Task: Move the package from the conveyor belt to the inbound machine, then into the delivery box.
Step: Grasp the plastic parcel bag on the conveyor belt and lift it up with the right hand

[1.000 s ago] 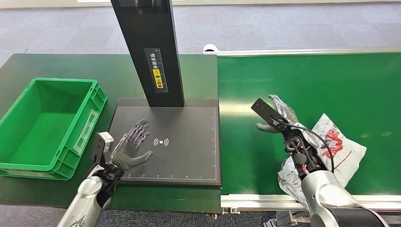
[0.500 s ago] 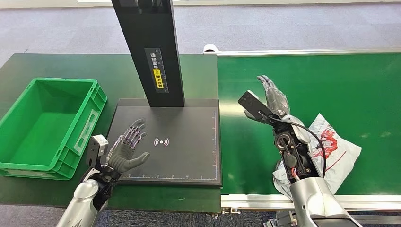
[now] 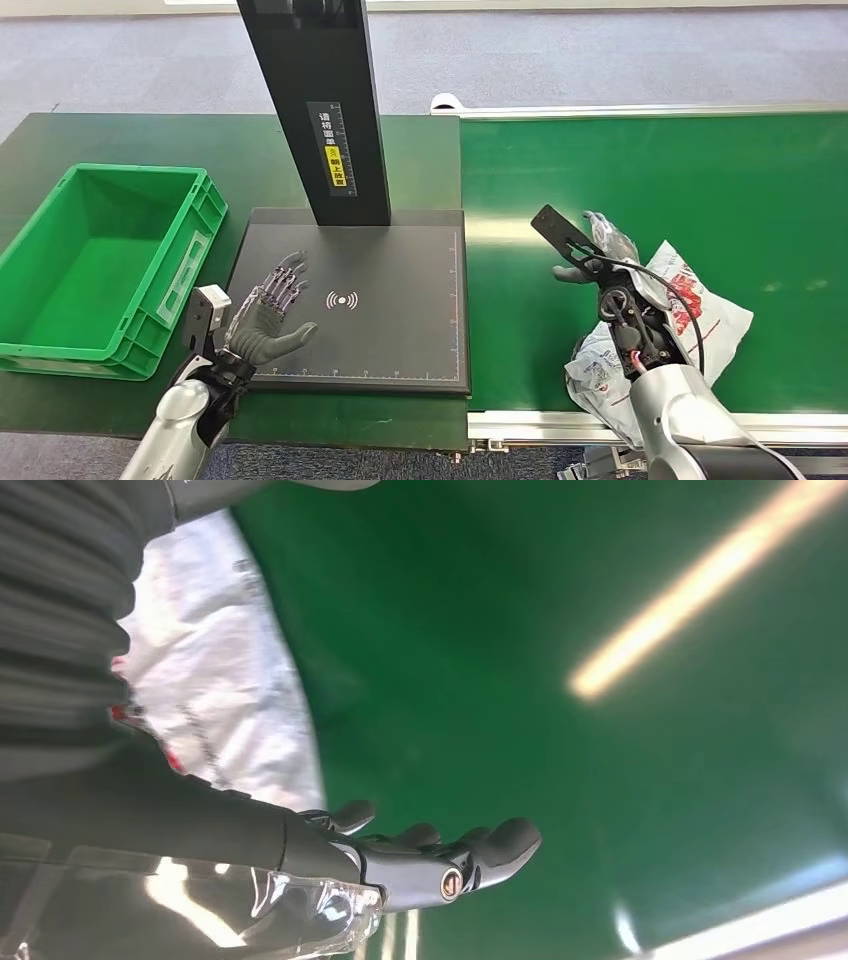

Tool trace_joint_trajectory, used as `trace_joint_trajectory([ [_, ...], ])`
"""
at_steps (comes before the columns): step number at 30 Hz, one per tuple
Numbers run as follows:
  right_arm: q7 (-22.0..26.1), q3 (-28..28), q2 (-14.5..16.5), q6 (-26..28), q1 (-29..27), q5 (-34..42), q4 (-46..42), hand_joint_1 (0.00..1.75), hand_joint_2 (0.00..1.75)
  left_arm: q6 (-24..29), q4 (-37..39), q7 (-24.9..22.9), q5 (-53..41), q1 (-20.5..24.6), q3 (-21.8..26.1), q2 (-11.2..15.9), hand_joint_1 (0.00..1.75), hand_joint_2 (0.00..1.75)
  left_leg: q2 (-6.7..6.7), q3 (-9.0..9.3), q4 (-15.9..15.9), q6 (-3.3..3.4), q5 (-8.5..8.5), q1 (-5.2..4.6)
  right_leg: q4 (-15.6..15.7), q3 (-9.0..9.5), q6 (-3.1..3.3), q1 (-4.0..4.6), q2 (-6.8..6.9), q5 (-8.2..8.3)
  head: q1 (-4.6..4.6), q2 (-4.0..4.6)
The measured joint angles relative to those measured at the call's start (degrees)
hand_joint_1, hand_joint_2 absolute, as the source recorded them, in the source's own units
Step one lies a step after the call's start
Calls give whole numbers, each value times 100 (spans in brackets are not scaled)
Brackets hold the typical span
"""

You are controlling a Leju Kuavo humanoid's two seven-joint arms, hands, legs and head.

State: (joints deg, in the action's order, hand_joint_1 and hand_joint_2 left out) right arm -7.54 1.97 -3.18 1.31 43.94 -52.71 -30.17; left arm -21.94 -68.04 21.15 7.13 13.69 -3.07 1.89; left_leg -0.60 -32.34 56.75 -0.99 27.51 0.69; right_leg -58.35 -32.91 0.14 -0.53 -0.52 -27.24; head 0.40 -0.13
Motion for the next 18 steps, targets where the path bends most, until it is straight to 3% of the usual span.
trace_joint_trajectory([
  [10,-517,-549,-345,-321,28,188,789,0,175,-14,176,-24,49,175,-22,-31,0,175,2,0,0,0,0,1,0,-3,0,1,0,0,1,0],
  [18,-753,-828,-423,-583,33,51,992,0,175,-30,446,-122,74,538,-104,-96,0,175,1,0,1,0,0,0,0,-2,-1,0,0,0,1,0],
])
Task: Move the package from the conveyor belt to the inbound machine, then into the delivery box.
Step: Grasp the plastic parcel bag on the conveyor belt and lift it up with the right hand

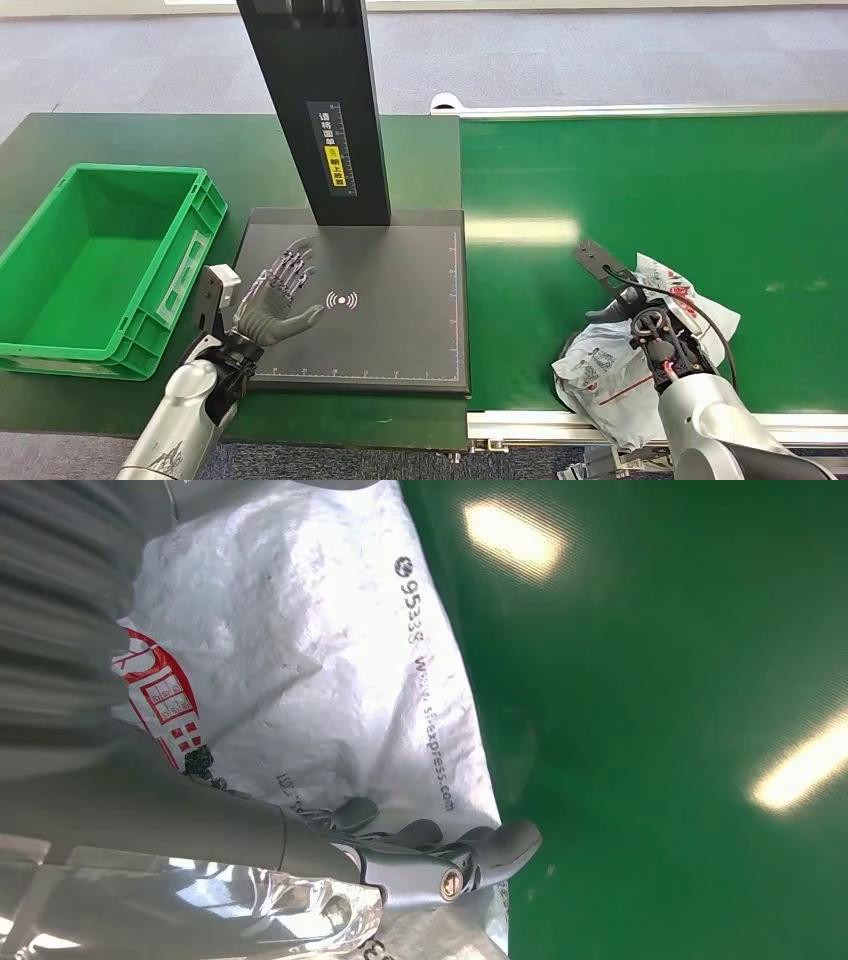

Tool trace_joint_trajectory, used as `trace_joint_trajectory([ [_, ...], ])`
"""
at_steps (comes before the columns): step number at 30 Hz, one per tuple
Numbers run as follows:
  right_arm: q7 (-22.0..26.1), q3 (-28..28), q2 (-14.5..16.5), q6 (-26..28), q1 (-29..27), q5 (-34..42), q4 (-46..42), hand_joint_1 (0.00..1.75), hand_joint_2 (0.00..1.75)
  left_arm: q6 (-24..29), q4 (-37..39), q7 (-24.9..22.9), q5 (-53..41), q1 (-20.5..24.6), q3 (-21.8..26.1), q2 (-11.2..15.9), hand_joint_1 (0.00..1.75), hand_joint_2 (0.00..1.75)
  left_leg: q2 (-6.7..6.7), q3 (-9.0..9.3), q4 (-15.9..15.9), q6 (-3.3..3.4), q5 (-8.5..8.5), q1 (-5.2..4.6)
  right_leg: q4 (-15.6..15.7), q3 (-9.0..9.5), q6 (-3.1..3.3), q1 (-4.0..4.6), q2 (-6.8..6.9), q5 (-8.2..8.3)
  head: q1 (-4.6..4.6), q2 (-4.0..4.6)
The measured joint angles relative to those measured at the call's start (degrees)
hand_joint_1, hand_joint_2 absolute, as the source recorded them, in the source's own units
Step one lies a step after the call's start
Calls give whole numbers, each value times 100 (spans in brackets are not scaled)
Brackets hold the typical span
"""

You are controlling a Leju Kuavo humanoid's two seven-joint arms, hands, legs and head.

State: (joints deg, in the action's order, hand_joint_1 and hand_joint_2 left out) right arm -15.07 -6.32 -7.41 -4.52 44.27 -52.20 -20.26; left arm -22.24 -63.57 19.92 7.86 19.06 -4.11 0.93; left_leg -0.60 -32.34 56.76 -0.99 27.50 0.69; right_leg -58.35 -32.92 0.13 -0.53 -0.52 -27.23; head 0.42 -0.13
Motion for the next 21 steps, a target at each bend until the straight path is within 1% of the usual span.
trace_joint_trajectory([
  [9,-7,-50,0,-139,8,-82,86,0,175,-30,252,-7,2,191,-35,-63,0,175,-1,0,0,0,0,0,0,0,0,0,0,0,1,0],
  [11,109,-50,4,-124,10,-154,91,0,175,-28,309,4,-1,236,-49,-73,0,175,-1,-1,0,0,0,0,0,2,0,0,1,0,0,0],
  [13,533,-50,24,66,11,-183,74,0,175,-7,344,21,-2,259,-62,-77,0,175,2,-2,0,0,0,0,-1,4,-1,0,0,1,1,0],
  [16,1573,-52,112,424,25,-64,-95,0,175,31,334,29,9,240,-68,-76,0,175,6,-2,0,0,0,0,-2,3,-3,0,-1,2,0,0],
  [18,2225,-52,210,561,39,46,-335,0,175,53,288,34,22,193,-67,-71,0,175,5,-2,0,0,0,0,-2,2,-3,1,-1,2,1,0],
  [20,2597,-37,328,607,30,115,-660,0,175,71,236,53,30,136,-61,-61,0,175,3,-1,-1,0,0,2,-2,1,-2,2,-1,2,2,0],
  [21,2676,-15,391,610,7,143,-854,0,175,74,213,66,31,108,-55,-57,0,175,2,-2,-1,0,0,2,-2,1,-2,3,0,1,1,0],
])
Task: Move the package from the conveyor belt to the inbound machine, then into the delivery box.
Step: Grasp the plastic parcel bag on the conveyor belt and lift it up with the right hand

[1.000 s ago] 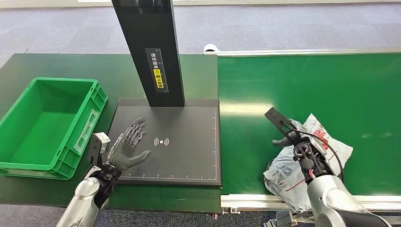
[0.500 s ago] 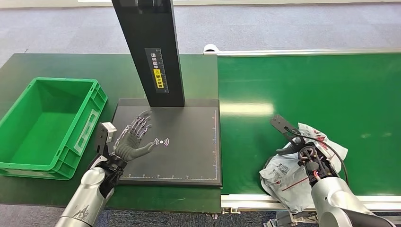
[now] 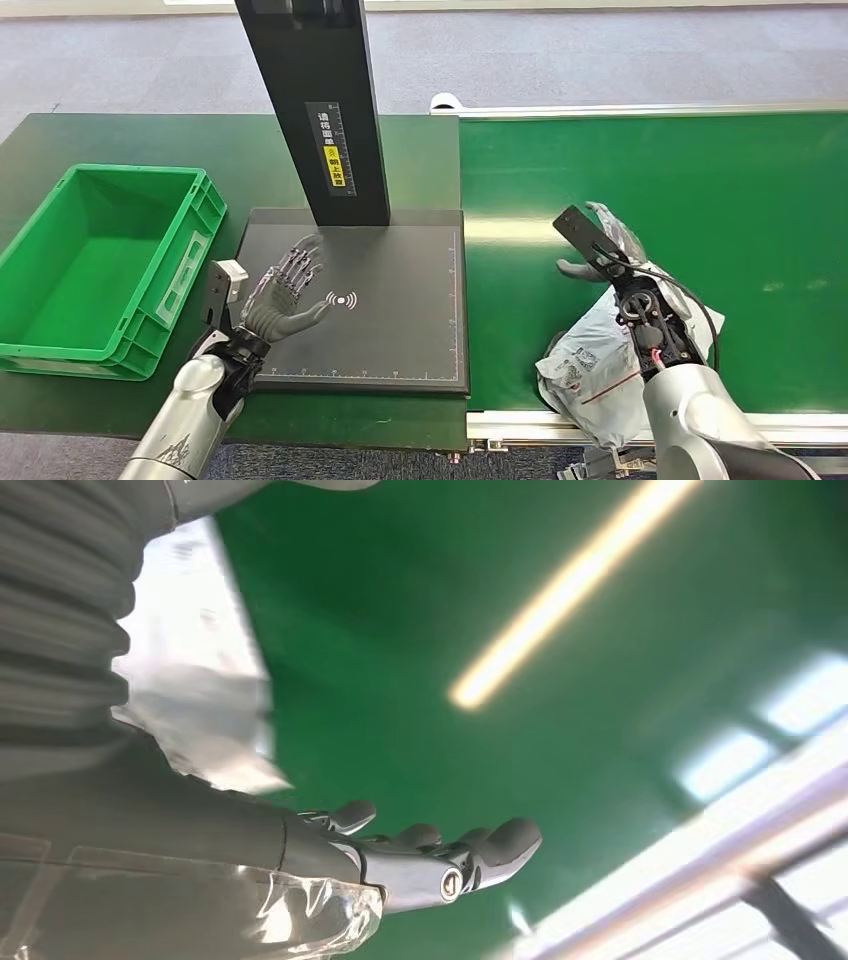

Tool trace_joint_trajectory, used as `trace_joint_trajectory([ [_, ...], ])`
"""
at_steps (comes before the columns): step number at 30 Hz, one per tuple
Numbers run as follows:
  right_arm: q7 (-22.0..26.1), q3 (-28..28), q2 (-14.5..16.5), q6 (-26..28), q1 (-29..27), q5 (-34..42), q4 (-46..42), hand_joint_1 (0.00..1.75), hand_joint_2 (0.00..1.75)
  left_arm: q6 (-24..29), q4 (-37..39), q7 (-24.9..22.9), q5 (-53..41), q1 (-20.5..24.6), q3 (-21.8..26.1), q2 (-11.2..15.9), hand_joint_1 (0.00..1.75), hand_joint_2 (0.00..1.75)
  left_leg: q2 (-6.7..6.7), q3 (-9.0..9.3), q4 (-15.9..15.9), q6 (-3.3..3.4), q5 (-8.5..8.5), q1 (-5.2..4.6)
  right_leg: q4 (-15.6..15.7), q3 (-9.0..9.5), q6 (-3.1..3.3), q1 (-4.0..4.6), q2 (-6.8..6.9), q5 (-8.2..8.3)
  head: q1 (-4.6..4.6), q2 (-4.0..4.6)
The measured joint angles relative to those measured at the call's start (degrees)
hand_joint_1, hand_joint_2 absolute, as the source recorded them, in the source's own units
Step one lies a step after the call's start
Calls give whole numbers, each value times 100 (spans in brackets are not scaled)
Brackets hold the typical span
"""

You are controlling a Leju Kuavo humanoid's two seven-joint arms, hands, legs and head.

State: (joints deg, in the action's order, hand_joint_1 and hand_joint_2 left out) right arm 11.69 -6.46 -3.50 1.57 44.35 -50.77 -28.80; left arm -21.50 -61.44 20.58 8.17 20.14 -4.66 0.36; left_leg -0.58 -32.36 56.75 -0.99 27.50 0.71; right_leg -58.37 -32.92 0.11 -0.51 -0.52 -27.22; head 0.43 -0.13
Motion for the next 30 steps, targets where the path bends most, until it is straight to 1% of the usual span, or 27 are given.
trace_joint_trajectory([
  [3,28,140,177,-43,-132,61,-650,0,175,11,-52,46,-1,-83,36,17,0,175,0,-1,-1,0,0,0,0,0,1,1,0,-1,0,0],
  [5,-104,301,272,-128,-244,16,-1082,0,175,29,-73,75,-6,-131,57,33,0,175,1,-1,-1,0,0,0,0,0,1,0,0,-1,-1,1],
  [7,-344,487,332,-233,-333,-113,-1389,0,175,49,-92,97,-18,-166,73,47,0,175,1,-1,-1,0,0,-1,0,0,1,0,0,-1,-1,1],
  [12,-846,986,374,-391,-490,-539,-1588,0,175,66,-149,115,-42,-223,157,64,0,175,-1,-1,0,0,0,-1,1,1,0,-1,0,-1,-1,1],
  [16,-956,1358,357,-512,-659,-752,-1576,0,175,88,-226,112,-46,-292,225,71,0,175,0,-1,0,0,0,-1,1,0,0,-1,0,-1,0,0],
  [20,-955,1596,260,-601,-828,-738,-1496,0,175,85,-323,87,-42,-394,302,105,0,175,-1,-2,0,0,1,-1,1,-2,0,-1,0,-2,0,0],
  [22,-1049,1660,179,-571,-869,-736,-1399,0,175,84,-378,79,-38,-460,343,128,0,175,-1,-3,0,0,1,-1,1,-3,0,-1,0,-2,0,0],
  [26,-1490,1679,-50,-268,-886,-745,-1123,0,175,89,-567,73,-37,-694,419,145,0,175,-2,-3,0,0,1,-2,3,-2,0,-2,1,-2,-1,1],
  [30,-1997,1548,-322,39,-922,-743,-884,0,175,87,-714,71,-41,-872,465,145,0,175,-3,-3,1,2,2,-5,4,-2,-1,-6,2,-2,-1,0],
])
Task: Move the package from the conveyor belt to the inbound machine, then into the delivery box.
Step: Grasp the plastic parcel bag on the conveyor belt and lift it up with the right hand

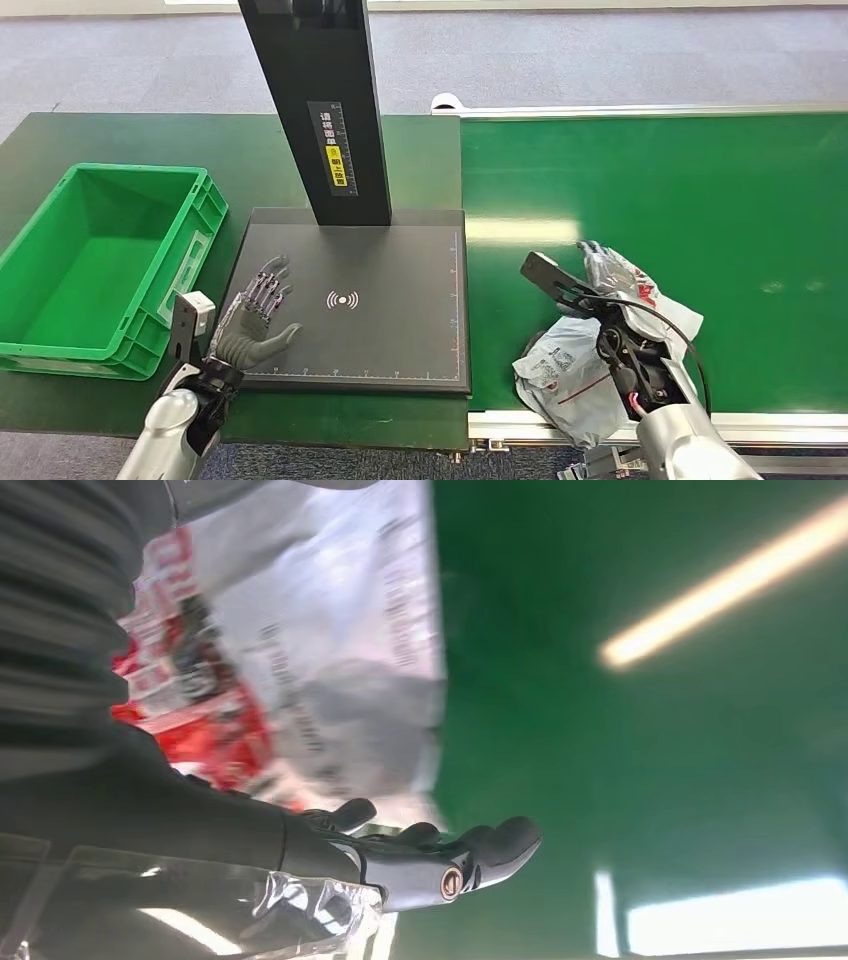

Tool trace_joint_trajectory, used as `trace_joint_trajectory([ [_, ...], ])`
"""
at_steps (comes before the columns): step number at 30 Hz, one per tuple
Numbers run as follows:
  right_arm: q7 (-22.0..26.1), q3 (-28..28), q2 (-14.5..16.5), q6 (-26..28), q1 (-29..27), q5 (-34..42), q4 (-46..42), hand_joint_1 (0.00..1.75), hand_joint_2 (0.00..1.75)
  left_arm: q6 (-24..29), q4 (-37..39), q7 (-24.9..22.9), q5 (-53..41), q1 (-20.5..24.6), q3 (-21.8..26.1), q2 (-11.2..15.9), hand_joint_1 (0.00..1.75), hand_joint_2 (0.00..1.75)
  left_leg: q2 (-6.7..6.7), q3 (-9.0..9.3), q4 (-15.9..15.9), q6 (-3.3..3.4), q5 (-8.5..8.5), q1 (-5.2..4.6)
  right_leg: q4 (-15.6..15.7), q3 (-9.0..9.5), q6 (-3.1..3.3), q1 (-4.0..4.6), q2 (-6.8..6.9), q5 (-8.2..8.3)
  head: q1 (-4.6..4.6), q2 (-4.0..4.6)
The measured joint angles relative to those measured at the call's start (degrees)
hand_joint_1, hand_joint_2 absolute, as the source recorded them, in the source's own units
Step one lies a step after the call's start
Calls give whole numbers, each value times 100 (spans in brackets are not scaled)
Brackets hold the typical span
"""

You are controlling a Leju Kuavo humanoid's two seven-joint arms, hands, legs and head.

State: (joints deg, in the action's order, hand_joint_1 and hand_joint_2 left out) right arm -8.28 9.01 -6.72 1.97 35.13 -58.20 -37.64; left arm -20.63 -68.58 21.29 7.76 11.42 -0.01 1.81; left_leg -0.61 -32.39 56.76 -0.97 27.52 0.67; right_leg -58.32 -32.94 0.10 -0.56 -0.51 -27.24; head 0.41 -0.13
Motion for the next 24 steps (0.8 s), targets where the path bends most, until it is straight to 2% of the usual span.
trace_joint_trajectory([
  [4,-351,-263,-223,298,-45,-94,198,0,175,4,-53,-1,-5,-81,7,-3,0,175,2,-1,0,1,1,0,0,0,0,-1,0,0,1,0],
  [9,-426,-631,-325,361,-68,-206,290,0,175,-10,-59,0,-8,-92,6,-4,0,175,1,0,0,0,0,1,0,-1,0,1,0,0,0,0],
  [13,-219,-828,-326,-319,-91,-229,391,0,175,-87,19,27,-74,9,-4,-23,0,175,0,1,0,1,0,1,0,-1,0,2,1,0,0,0],
  [17,-40,-897,-316,-963,-25,-227,688,0,175,-137,335,85,-115,351,-36,-40,0,175,0,6,1,1,0,1,0,5,-1,1,2,1,0,1],
  [18,-12,-903,-313,-1060,17,-227,770,17,175,-142,423,102,-116,445,-55,-41,0,175,1,9,1,1,0,1,0,8,-1,1,1,1,0,1],
  [21,88,-908,-295,-1276,137,-241,976,139,175,-146,626,135,-116,639,-105,-43,0,175,3,17,1,1,0,1,0,16,-1,2,1,1,0,1],
  [22,117,-907,-284,-1318,166,-255,1027,166,175,-147,668,143,-115,671,-117,-44,0,175,4,19,1,1,0,1,0,17,-1,2,0,1,1,1],
  [24,170,-899,-258,-1355,214,-308,1113,175,175,-147,725,152,-115,702,-137,-44,0,175,7,22,1,1,0,1,0,19,-1,2,0,1,1,1],
])
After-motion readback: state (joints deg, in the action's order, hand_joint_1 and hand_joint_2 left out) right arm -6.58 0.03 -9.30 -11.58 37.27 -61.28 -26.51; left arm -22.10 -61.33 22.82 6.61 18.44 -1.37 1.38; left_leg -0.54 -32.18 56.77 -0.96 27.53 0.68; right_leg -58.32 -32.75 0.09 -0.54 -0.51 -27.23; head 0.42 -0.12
